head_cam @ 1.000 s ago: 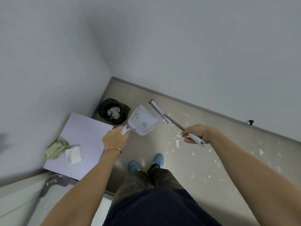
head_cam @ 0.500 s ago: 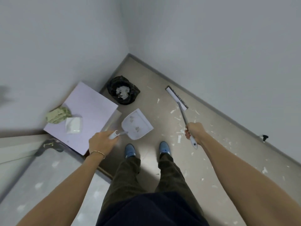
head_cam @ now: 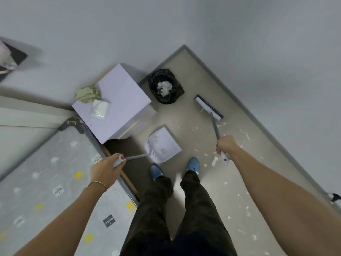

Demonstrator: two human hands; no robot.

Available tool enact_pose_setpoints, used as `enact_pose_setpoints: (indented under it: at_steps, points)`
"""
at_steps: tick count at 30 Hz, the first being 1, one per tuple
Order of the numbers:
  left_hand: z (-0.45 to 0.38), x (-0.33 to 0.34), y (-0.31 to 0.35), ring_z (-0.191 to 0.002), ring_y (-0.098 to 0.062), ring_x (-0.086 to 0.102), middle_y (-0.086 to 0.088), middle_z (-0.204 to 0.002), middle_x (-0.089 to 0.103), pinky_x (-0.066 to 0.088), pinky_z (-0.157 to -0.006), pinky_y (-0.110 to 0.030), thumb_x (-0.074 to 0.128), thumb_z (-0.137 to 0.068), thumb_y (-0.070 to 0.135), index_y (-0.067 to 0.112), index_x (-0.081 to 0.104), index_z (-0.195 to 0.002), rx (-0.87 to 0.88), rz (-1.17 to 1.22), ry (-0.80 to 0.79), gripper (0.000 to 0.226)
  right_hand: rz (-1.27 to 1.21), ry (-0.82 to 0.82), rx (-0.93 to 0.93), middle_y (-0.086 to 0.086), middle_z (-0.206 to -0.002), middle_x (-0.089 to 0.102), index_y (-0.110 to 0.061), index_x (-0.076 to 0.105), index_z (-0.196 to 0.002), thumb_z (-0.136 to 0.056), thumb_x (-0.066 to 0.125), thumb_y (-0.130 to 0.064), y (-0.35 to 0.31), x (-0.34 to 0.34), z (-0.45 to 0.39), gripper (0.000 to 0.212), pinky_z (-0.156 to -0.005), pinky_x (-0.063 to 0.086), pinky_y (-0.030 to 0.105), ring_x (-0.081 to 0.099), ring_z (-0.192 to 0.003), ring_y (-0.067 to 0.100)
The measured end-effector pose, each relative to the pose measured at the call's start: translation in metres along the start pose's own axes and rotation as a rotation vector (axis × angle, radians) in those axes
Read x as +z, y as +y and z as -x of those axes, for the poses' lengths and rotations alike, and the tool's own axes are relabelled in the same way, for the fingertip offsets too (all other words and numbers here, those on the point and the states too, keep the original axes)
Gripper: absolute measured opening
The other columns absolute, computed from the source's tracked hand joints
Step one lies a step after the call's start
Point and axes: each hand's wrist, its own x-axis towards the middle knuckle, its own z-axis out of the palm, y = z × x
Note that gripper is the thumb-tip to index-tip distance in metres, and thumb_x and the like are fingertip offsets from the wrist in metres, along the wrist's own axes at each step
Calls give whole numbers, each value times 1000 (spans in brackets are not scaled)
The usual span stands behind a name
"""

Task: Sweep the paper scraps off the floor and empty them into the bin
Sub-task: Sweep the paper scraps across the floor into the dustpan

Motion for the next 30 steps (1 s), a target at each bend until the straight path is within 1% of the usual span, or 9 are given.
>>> enact_pose_setpoints:
  at_steps: [4, 7, 9, 11, 13, 15, 18, 24, 30]
  points:
    - [19, 15, -26, -68, -24, 60, -4, -80, 66, 47, -56, -29, 53, -95, 41, 24, 65, -104, -63, 4, 3, 23, -14, -19, 29, 17, -68, 52, -5, 47, -64, -89, 49, 10, 18, 43, 2, 29, -44, 43, 29, 51, -53, 26]
    - [29, 18, -39, -63, -20, 54, 0, -73, 57, 37, -52, -25, 52, -96, 41, 25, 64, -103, -92, 9, 5, 21, 224, -70, 79, 19, -94, 67, -2, 54, -64, -80, 67, 2, 37, 64, 17, 21, -58, 54, 29, 67, -84, 32]
    - [33, 18, -46, -63, -22, 55, -1, -74, 58, 37, -51, -25, 52, -95, 43, 26, 64, -103, -125, 22, 18, 22, 253, -92, 38, 15, -87, 64, 4, 61, -95, -85, 63, -6, 51, 73, 23, 14, -38, 47, 21, 63, -67, 26]
    - [36, 18, -50, -62, -22, 54, -2, -73, 57, 36, -51, -26, 51, -95, 44, 26, 64, -100, -156, 40, 26, 22, 261, -79, 49, 9, -73, 56, -6, 58, -109, -87, 58, -7, 63, 77, 25, 22, -36, 43, 21, 55, -54, 19]
    - [38, 15, -55, -61, -22, 54, -3, -73, 58, 37, -50, -26, 51, -95, 45, 26, 64, -99, -178, 73, 53, 24, 293, -29, 58, 7, -69, 59, -3, 62, -95, -85, 64, -9, 74, 78, 29, 11, -48, 51, 26, 61, -58, 21]
    - [38, 13, -60, -63, -23, 56, -4, -75, 59, 39, -52, -27, 51, -95, 46, 26, 65, -99, -194, 99, 70, 24, 266, 28, 9, 13, -76, 66, -1, 67, -95, -92, 58, -12, 86, 75, 39, 15, -58, 57, 32, 66, -65, 27]
    - [36, 11, -63, -64, -24, 57, -5, -76, 61, 42, -54, -28, 53, -94, 45, 23, 66, -100, -181, 124, 74, 25, 181, 68, -39, 13, -80, 60, -7, 61, -105, -99, 46, -16, 92, 68, 68, 19, -50, 46, 26, 55, -61, 23]
    - [19, 8, -59, -76, -28, 62, -6, -89, 66, 54, -64, -34, 53, -95, 42, 27, 66, -109, -43, 68, 14, 25, 35, 98, -70, 14, -73, 57, -3, 65, -99, -96, 46, -9, 85, 51, 66, 20, -48, 43, 26, 51, -55, 23]
    - [-30, 19, -38, -73, -21, 56, -1, -90, 52, 45, -65, -31, 53, -95, 43, 28, 65, -114, 103, -7, -98, 27, -127, 180, 9, 14, -67, 52, 2, 63, -92, -92, 48, -2, 80, 15, 43, 15, -44, 40, 24, 48, -49, 22]
